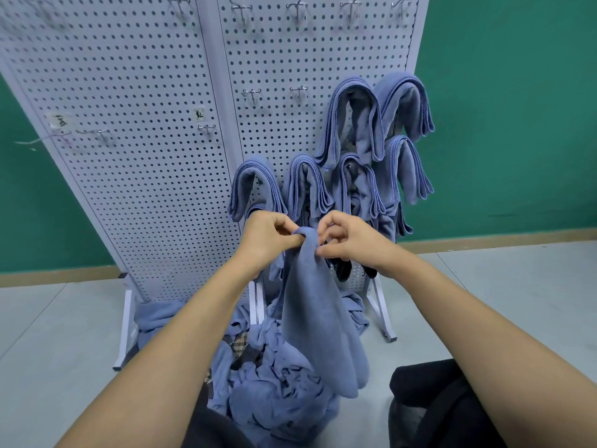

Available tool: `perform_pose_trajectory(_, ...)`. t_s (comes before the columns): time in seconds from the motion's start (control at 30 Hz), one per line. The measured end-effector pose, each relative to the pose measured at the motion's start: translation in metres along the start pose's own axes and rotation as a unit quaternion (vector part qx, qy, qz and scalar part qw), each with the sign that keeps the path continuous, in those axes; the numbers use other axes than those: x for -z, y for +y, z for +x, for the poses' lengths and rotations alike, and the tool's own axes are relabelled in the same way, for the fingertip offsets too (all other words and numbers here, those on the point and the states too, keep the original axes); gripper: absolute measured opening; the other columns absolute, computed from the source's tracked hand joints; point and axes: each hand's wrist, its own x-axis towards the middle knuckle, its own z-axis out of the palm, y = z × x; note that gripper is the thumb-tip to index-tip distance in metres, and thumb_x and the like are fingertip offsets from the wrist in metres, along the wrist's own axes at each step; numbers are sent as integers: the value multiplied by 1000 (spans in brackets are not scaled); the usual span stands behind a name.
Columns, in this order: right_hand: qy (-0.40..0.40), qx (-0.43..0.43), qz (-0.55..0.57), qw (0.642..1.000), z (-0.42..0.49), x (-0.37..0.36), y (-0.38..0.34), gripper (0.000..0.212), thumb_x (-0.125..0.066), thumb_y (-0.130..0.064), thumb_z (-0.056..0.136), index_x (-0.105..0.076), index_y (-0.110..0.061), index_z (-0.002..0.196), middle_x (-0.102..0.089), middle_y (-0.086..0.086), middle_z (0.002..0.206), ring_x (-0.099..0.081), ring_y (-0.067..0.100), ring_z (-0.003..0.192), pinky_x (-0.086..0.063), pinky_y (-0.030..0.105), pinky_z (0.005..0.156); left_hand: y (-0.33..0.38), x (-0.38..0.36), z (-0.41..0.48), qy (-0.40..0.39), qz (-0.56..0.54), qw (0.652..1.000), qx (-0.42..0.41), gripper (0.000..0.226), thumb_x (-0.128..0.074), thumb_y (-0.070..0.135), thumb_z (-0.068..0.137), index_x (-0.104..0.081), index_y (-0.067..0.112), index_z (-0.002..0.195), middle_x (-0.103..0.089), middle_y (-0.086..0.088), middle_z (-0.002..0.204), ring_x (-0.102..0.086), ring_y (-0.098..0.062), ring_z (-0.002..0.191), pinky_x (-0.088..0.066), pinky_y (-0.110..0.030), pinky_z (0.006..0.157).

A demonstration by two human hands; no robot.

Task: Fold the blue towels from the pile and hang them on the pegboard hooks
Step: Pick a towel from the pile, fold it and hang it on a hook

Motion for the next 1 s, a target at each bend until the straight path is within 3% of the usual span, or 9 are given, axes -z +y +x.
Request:
perform_pose_trajectory(0.17, -10, 8, -36, 999, -3, 4, -4, 12, -67, -4, 85, -60, -13, 82, -51, 4, 72, -44, 11, 57, -38, 17, 53, 2, 8, 0, 43, -44, 998, 8, 21, -68, -3, 79, -62, 13, 66, -62, 3, 64, -50, 5, 48, -40, -11, 52)
perform_pose_trajectory(0.3, -73, -45, -41, 996, -5, 14, -6, 22, -66, -8, 86, -51, -17, 74, -48, 1, 65, -37, 7, 52, -26, 17, 47, 3, 13, 1, 8, -155, 986, 53, 19, -58, 5, 80, -52, 18, 66, -70, -16, 89, -50, -16, 76, -33, -28, 60)
perform_pose_trajectory(0.37, -106, -79, -122, 984, -6, 19, -3, 23, -69, -9, 84, -51, -16, 72, -49, -4, 59, -39, 4, 47, -30, 14, 45, 2, 15, 3, 12, -208, 974, 85, 20, -52, 10, 77, -46, 20, 60, -55, -19, 76, -41, -20, 76, -29, -33, 64)
perform_pose_trajectory(0.43, -65, -88, -216, 970, -4, 24, 4, 20, -73, -12, 80, -56, -17, 71, -54, -5, 60, -43, 3, 48, -36, 16, 50, 0, 20, 2, 0, -220, 969, 109, 17, -47, 10, 73, -41, 17, 58, -43, -12, 69, -37, -20, 68, -31, -31, 63)
perform_pose_trajectory(0.5, 46, -58, -233, 970, -1, 27, 10, 22, -75, -13, 78, -58, -21, 67, -55, -6, 59, -45, 2, 50, -38, 14, 54, 0, 25, 0, -66, -184, 973, 126, 9, -49, 18, 63, -45, 15, 56, -54, -13, 72, -49, -20, 67, -40, -32, 70)
perform_pose_trajectory(0.67, 261, 18, -142, 955, 10, 21, 7, 22, -64, -8, 82, -54, -21, 68, -52, -2, 47, -48, 7, 42, -43, 22, 55, 8, 25, -12, -286, -2, 945, 157, 29, -61, 47, 84, -66, 20, 93, -68, 10, 94, -60, -9, 88, -41, -19, 75)
perform_pose_trajectory(0.77, 293, 24, 9, 956, 14, 14, 0, 19, -58, -3, 86, -53, -17, 74, -55, -3, 47, -56, 11, 44, -50, 25, 49, 7, 12, -15, -346, 87, 919, 169, 16, -69, 38, 84, -62, 23, 89, -67, 14, 88, -63, -7, 91, -46, -12, 69)
perform_pose_trajectory(0.9, 279, 38, 103, 954, 23, 6, -5, 20, -56, -3, 91, -52, -17, 77, -59, 2, 64, -60, 12, 62, -53, 23, 60, 1, -5, -15, -308, -41, 926, 212, 12, -64, 16, 88, -55, 10, 84, -63, 2, 72, -61, -6, 61, -48, -14, 59)
perform_pose_trajectory(1.0, 261, 54, 132, 955, 27, -1, -6, 15, -56, -4, 92, -54, -15, 83, -59, 3, 71, -58, 13, 72, -51, 21, 68, -4, -10, -13, -316, -173, 897, 254, 52, -78, 33, 72, -62, 1, 110, -70, -13, 103, -68, -20, 93, -49, -34, 95)
